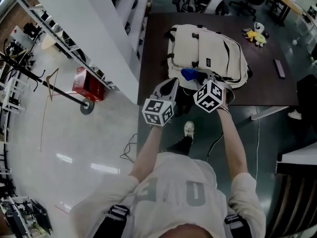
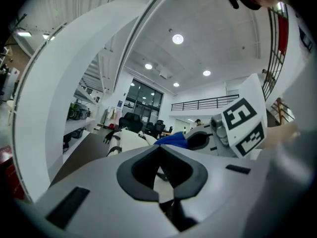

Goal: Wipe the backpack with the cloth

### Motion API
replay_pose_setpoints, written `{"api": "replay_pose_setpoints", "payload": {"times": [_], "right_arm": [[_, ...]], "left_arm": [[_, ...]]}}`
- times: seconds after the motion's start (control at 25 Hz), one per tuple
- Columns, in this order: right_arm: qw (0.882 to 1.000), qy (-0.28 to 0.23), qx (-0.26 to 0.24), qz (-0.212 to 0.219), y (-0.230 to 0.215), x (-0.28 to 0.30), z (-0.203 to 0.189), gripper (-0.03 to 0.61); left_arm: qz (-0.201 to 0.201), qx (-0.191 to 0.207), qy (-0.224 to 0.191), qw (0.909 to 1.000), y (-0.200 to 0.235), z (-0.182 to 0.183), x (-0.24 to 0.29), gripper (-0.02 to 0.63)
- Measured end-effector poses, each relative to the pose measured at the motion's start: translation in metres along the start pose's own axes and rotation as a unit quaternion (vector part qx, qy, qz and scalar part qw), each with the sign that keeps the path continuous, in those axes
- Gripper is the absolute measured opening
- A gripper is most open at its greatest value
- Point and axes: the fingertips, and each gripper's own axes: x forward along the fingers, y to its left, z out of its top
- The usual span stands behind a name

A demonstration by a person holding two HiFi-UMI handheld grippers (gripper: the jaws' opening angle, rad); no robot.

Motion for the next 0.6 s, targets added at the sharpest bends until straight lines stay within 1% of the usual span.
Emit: {"api": "replay_pose_setpoints", "payload": {"times": [0.16,0.28,0.48,0.6], "right_arm": [[0.999,-0.008,0.008,-0.037,-0.087,0.011,-0.005,0.041],[0.999,-0.002,0.005,-0.053,-0.151,0.030,-0.009,0.041],[0.998,0.021,-0.011,-0.050,-0.237,0.088,-0.017,0.041],[0.999,0.032,-0.014,-0.027,-0.262,0.130,-0.017,0.041]], "left_arm": [[-0.009,-0.002,-0.025,0.9996,0.002,0.023,0.063,0.005],[-0.009,-0.002,-0.038,0.9992,0.009,0.038,0.113,0.005],[-0.008,0.000,-0.054,0.9985,0.026,0.057,0.182,0.005],[0.004,-0.004,-0.048,0.9988,0.046,0.056,0.213,0.005]]}}
